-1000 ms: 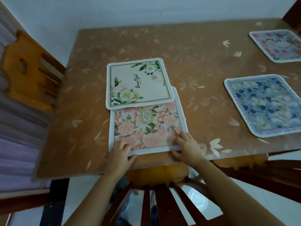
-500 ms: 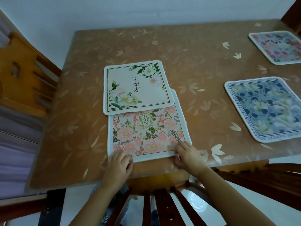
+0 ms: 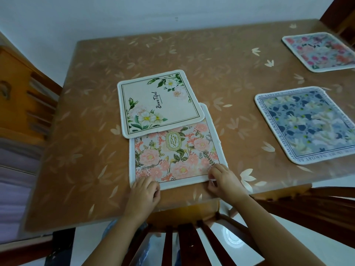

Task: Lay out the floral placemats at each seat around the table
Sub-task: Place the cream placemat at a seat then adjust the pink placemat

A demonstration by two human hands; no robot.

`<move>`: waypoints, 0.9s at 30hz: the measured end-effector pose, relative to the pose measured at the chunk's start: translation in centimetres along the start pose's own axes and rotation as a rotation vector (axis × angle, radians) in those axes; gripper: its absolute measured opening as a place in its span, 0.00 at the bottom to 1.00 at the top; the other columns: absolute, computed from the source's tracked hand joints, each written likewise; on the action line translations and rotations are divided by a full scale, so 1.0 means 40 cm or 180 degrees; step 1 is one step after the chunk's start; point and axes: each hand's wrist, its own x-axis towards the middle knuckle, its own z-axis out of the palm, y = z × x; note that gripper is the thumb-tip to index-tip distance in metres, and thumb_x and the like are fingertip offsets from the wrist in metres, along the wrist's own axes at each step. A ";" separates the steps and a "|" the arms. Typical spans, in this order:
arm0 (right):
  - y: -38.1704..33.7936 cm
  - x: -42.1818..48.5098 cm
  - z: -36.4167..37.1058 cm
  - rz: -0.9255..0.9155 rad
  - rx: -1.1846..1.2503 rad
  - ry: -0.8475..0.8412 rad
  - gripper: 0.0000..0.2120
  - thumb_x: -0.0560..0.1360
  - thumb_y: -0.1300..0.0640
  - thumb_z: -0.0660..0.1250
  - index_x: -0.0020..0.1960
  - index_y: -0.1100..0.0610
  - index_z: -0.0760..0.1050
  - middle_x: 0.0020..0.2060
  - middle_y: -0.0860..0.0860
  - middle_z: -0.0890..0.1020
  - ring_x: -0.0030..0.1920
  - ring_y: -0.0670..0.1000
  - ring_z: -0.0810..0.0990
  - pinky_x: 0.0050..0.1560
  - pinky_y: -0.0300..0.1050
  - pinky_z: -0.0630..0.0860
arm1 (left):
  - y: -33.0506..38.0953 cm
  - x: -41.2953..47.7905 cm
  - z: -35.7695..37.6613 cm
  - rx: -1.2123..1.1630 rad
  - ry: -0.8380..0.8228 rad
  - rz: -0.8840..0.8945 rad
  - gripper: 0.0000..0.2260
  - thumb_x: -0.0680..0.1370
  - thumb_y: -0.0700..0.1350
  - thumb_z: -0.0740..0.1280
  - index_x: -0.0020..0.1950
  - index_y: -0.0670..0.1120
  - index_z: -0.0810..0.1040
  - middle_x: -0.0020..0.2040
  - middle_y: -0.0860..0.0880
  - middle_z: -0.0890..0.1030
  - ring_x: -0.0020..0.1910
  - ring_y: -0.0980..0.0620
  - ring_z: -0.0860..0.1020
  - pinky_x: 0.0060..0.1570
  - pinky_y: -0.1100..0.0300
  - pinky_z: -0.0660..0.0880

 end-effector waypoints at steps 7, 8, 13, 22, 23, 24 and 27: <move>0.001 -0.007 -0.003 -0.0191 -0.0137 0.0071 0.09 0.61 0.67 0.72 0.36 0.61 0.73 0.36 0.59 0.79 0.38 0.60 0.78 0.34 0.51 0.77 | 0.008 -0.002 -0.005 -0.0003 0.0034 -0.0034 0.10 0.63 0.32 0.75 0.35 0.42 0.75 0.35 0.46 0.77 0.37 0.44 0.78 0.40 0.51 0.76; 0.001 -0.007 -0.003 -0.0203 -0.0149 0.0073 0.09 0.61 0.67 0.72 0.37 0.61 0.73 0.36 0.58 0.79 0.38 0.60 0.78 0.34 0.52 0.77 | 0.009 -0.002 -0.006 0.0010 0.0042 -0.0032 0.10 0.63 0.32 0.75 0.35 0.42 0.75 0.35 0.46 0.77 0.37 0.45 0.78 0.40 0.51 0.76; 0.004 -0.011 0.000 -0.0131 -0.0085 0.0031 0.09 0.62 0.66 0.72 0.38 0.60 0.73 0.38 0.57 0.79 0.39 0.60 0.77 0.36 0.52 0.77 | 0.011 -0.008 -0.007 0.0012 0.0082 -0.0055 0.10 0.63 0.33 0.76 0.36 0.41 0.76 0.36 0.46 0.78 0.37 0.45 0.78 0.39 0.52 0.76; -0.013 -0.039 0.007 0.0321 -0.0004 0.0140 0.10 0.66 0.59 0.73 0.44 0.59 0.75 0.43 0.55 0.78 0.45 0.58 0.76 0.42 0.51 0.73 | 0.022 -0.030 -0.017 -0.0109 0.0060 -0.0391 0.08 0.67 0.37 0.74 0.41 0.40 0.77 0.42 0.43 0.78 0.45 0.43 0.77 0.43 0.49 0.75; -0.024 -0.040 0.008 0.0352 -0.0005 0.0137 0.10 0.66 0.59 0.72 0.44 0.58 0.75 0.44 0.55 0.78 0.46 0.57 0.76 0.43 0.51 0.73 | 0.020 -0.037 -0.022 -0.0120 0.0087 -0.0465 0.07 0.68 0.37 0.73 0.43 0.40 0.77 0.44 0.43 0.79 0.46 0.43 0.77 0.44 0.49 0.75; -0.037 -0.041 0.010 0.0362 -0.0024 0.0132 0.10 0.66 0.59 0.72 0.45 0.58 0.75 0.44 0.55 0.78 0.46 0.57 0.76 0.43 0.51 0.73 | 0.015 -0.044 -0.028 -0.0134 0.0130 -0.0534 0.07 0.69 0.37 0.73 0.44 0.40 0.77 0.46 0.43 0.79 0.47 0.43 0.77 0.45 0.48 0.74; -0.091 -0.042 0.019 0.0214 -0.0055 0.0126 0.09 0.66 0.60 0.73 0.44 0.59 0.75 0.43 0.55 0.78 0.46 0.58 0.77 0.41 0.48 0.72 | -0.001 -0.061 -0.061 -0.0173 0.0317 -0.0692 0.09 0.70 0.38 0.71 0.49 0.42 0.78 0.48 0.44 0.79 0.49 0.44 0.76 0.47 0.48 0.74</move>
